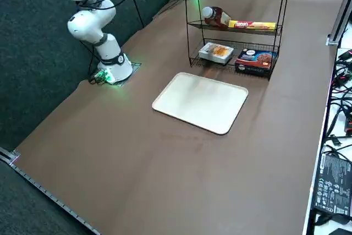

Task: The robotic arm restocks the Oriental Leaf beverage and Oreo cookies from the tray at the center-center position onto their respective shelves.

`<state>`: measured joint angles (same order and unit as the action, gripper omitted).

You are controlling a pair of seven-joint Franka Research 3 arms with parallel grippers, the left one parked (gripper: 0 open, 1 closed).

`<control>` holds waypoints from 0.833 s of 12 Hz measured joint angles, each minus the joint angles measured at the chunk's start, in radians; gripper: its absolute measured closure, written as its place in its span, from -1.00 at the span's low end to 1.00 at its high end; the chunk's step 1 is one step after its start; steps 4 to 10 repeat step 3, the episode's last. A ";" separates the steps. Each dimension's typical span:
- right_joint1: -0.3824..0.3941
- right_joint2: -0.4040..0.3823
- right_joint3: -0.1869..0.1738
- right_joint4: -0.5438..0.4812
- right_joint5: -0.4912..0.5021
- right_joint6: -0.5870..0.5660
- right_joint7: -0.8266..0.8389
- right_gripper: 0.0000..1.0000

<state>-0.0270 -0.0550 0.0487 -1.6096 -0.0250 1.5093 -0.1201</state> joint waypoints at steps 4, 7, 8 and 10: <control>0.016 -0.015 -0.017 -0.011 0.000 0.003 0.000 -1.00; 0.016 -0.015 -0.017 -0.011 0.000 0.003 0.000 -1.00; 0.016 -0.015 -0.017 -0.011 0.000 0.003 0.000 -1.00; 0.016 -0.015 -0.017 -0.011 0.000 0.003 0.000 -1.00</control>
